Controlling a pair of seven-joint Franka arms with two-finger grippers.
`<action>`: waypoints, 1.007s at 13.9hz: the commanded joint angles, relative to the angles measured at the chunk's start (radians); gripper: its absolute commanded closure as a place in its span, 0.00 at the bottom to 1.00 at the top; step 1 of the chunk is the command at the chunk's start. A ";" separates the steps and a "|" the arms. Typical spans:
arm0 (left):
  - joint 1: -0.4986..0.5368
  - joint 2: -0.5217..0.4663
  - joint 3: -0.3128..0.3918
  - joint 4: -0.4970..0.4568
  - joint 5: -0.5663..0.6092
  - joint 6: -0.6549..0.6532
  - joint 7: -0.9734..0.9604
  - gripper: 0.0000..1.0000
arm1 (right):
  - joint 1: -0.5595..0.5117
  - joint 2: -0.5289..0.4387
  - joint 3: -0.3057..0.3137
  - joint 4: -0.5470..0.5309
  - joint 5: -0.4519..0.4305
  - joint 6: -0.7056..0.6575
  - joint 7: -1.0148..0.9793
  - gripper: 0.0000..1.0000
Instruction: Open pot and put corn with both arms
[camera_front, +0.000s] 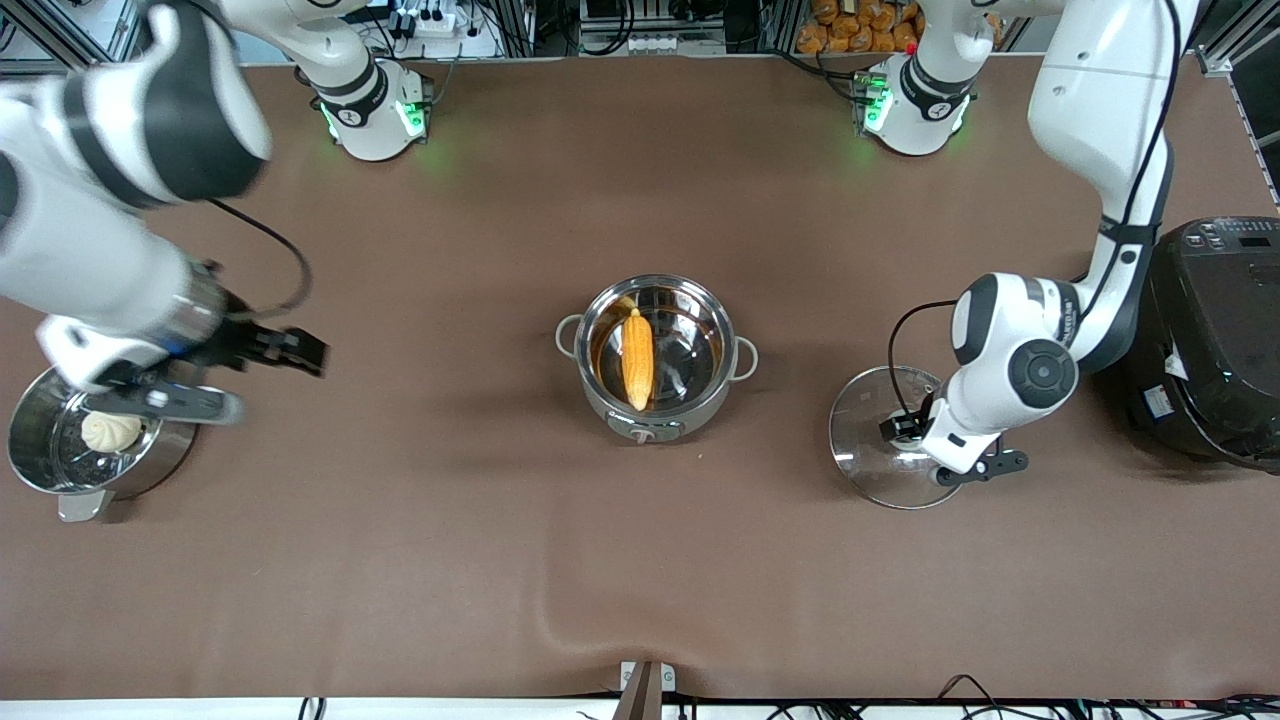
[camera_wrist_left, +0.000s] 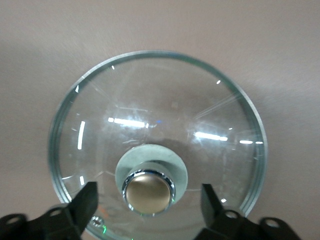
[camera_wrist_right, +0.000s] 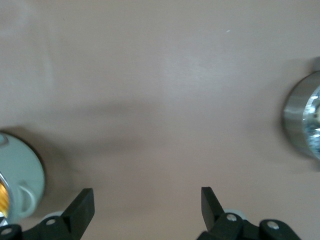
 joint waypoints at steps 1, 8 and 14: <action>0.010 -0.173 -0.005 -0.039 0.014 -0.069 0.020 0.00 | -0.084 -0.035 0.015 0.025 -0.004 -0.048 -0.194 0.01; 0.054 -0.543 -0.004 -0.020 0.014 -0.434 0.187 0.00 | -0.201 -0.085 0.016 0.117 0.059 -0.247 -0.153 0.00; 0.083 -0.625 -0.005 0.101 0.015 -0.699 0.358 0.00 | -0.268 -0.184 0.020 0.065 0.065 -0.261 -0.239 0.00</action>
